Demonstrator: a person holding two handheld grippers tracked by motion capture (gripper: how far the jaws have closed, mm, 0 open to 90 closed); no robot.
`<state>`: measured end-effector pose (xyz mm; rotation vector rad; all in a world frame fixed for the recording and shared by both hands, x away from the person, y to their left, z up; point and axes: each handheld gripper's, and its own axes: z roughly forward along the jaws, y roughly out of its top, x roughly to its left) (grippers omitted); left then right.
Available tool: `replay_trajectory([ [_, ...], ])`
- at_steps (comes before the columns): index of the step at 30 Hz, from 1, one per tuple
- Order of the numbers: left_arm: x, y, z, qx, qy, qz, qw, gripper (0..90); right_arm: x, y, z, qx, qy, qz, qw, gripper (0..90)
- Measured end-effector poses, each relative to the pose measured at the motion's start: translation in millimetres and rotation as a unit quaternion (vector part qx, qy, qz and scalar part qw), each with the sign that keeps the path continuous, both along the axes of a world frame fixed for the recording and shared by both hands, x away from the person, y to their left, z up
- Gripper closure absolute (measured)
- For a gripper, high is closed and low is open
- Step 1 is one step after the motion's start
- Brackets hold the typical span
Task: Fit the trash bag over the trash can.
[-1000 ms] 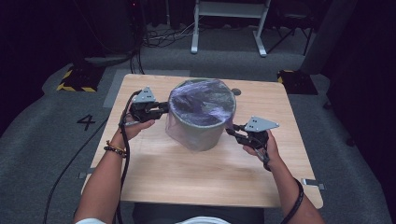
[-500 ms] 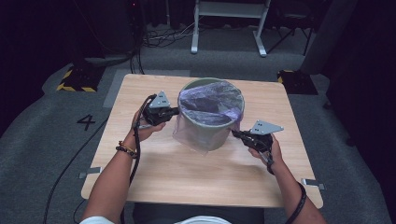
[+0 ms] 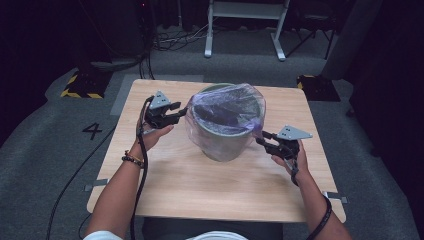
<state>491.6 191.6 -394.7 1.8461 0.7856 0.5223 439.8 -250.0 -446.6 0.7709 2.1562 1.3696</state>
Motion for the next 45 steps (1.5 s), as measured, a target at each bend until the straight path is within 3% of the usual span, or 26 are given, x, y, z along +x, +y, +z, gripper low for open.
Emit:
replay_trajectory([
  [2, 0.0, 5.9, 3.4, -0.012, -0.001, 0.000, 0.9999, 42.3, -2.3, -6.0, 5.8, 0.002, 0.001, 0.005, 1.0000, 42.6],
  [6, 1.2, 11.1, 13.5, -0.020, -0.011, 0.002, 0.9997, 39.9, -9.1, -18.5, 20.1, 0.016, -0.014, 0.014, 0.9997, 31.4],
  [11, 6.5, 5.3, 20.1, 0.001, -0.011, -0.003, 0.9999, 44.5, -11.6, -33.9, 45.4, 0.051, -0.037, 0.027, 0.9976, 30.5],
  [13, 10.3, 1.2, 20.9, 0.012, -0.012, 0.008, 0.9998, 47.2, -11.8, -37.4, 57.9, 0.062, -0.047, 0.036, 0.9963, 29.3],
  [16, 16.3, -3.9, 19.8, 0.019, -0.005, 0.019, 0.9996, 51.2, -10.5, -37.0, 72.2, 0.071, -0.056, 0.068, 0.9936, 27.6],
  [18, 19.3, -8.0, 18.1, 0.025, -0.001, 0.022, 0.9994, 52.7, -11.7, -32.6, 76.5, 0.039, -0.043, 0.101, 0.9932, 25.0],
  [20, 21.4, -11.6, 15.2, 0.035, 0.003, 0.018, 0.9992, 55.0, -13.3, -27.1, 75.4, -0.011, -0.055, 0.068, 0.9961, 28.8],
  [22, 23.9, -15.0, 11.9, 0.048, 0.009, 0.026, 0.9985, 55.9, -12.4, -25.0, 70.1, -0.042, -0.043, 0.050, 0.9970, 27.1],
  [23, 25.1, -15.9, 10.3, 0.050, 0.014, 0.024, 0.9984, 57.9, -12.2, -25.0, 66.9, -0.050, -0.037, 0.044, 0.9971, 27.5],
  [26, 26.3, -17.9, 8.0, 0.051, 0.015, 0.021, 0.9984, 61.2, -8.4, -26.4, 59.4, -0.069, -0.018, -0.012, 0.9974, 29.2],
  [27, 26.5, -18.7, 8.0, 0.052, 0.015, 0.023, 0.9983, 61.0, -7.7, -27.4, 58.2, -0.068, -0.016, -0.023, 0.9973, 29.1],
  [29, 25.9, -20.1, 8.6, 0.052, 0.012, 0.018, 0.9984, 62.3, -9.3, -29.2, 58.9, -0.056, -0.018, -0.009, 0.9982, 28.0],
  [31, 25.7, -21.2, 9.5, 0.054, 0.007, 0.015, 0.9984, 64.9, -12.3, -33.0, 63.9, -0.018, -0.026, 0.017, 0.9993, 27.4],
  [34, 26.3, -22.3, 10.2, 0.054, 0.005, 0.012, 0.9984, 68.8, -18.8, -38.6, 74.6, 0.023, -0.044, 0.062, 0.9968, 25.2],
  [37, 27.4, -23.9, 10.9, 0.056, 0.004, 0.010, 0.9984, 71.3, -14.8, -41.2, 88.6, 0.070, -0.048, 0.065, 0.9942, 26.7],
  [38, 27.5, -24.3, 11.3, 0.057, 0.003, 0.009, 0.9983, 72.0, -13.9, -41.7, 95.0, 0.075, -0.055, 0.075, 0.9928, 26.9],
  [40, 27.7, -25.6, 12.0, 0.057, 0.001, 0.001, 0.9984, 75.0, -13.3, -42.2, 102.3, 0.074, -0.059, 0.094, 0.9910, 26.4],
  [42, 28.4, -28.4, 11.7, 0.068, -0.001, 0.002, 0.9977, 79.5, -9.6, -43.0, 108.8, 0.088, -0.060, 0.091, 0.9902, 33.4],
  [45, 30.1, -32.6, 10.4, 0.082, 0.000, 0.005, 0.9966, 85.5, -9.7, -42.9, 111.8, 0.027, -0.055, 0.080, 0.9949, 35.0],
])
